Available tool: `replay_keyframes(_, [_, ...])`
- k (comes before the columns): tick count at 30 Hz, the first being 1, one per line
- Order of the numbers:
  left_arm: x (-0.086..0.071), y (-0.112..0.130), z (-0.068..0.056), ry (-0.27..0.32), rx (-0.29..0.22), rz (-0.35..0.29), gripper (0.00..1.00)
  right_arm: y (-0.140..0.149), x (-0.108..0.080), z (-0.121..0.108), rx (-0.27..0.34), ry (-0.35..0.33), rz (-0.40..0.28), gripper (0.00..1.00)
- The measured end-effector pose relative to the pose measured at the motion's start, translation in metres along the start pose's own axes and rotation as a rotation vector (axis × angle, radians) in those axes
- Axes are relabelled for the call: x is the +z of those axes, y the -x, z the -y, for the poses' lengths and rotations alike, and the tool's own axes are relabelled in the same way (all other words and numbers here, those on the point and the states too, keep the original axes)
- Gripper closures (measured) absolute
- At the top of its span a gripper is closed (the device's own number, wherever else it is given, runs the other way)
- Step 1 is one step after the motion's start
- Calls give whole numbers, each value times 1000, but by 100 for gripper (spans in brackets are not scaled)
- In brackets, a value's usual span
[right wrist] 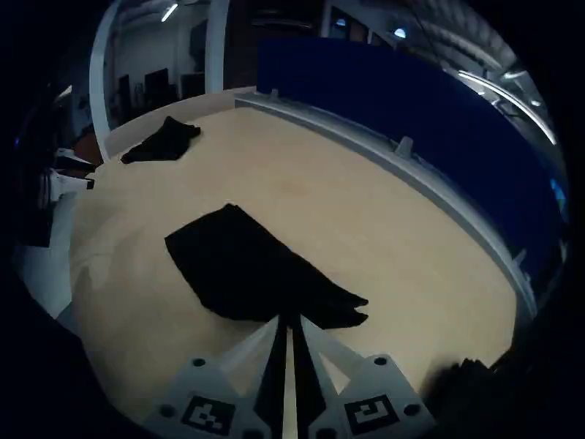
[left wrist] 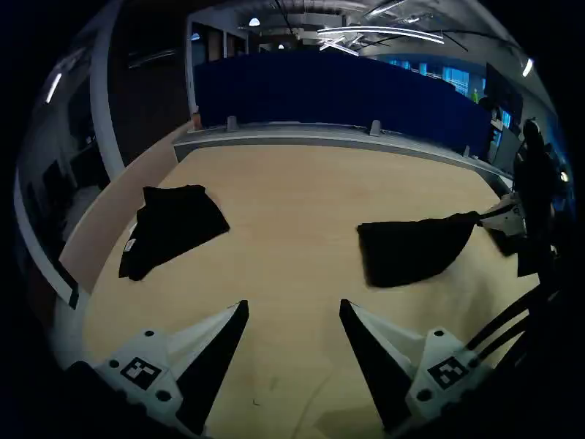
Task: Fold towel
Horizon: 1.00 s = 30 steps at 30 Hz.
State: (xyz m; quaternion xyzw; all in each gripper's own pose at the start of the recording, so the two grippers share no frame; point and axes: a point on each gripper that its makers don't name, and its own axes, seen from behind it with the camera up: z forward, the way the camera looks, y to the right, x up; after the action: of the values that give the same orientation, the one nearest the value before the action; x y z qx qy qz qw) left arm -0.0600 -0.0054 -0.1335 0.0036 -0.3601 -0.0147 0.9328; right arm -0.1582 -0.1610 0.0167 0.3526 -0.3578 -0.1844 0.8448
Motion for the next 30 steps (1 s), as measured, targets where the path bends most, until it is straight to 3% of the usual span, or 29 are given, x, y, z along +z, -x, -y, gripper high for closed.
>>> replay_keyframes(8, [-6, -5, -3, 18, -2, -19, 8, -30, 7, 12, -83, -21, -5, 95])
replay_keyframes(14, [-12, -8, -6, 32, 8, -30, 8, -52, 23, 36, -143, -61, -15, 95])
replay_keyframes(24, [-27, -8, -3, 26, -17, -51, 8, -74, 81, 106, -242, -173, -4, 95])
replay_keyframes(30, [-31, 0, 1, 11, -43, -50, 8, -54, 123, 149, -269, -238, 41, 95])
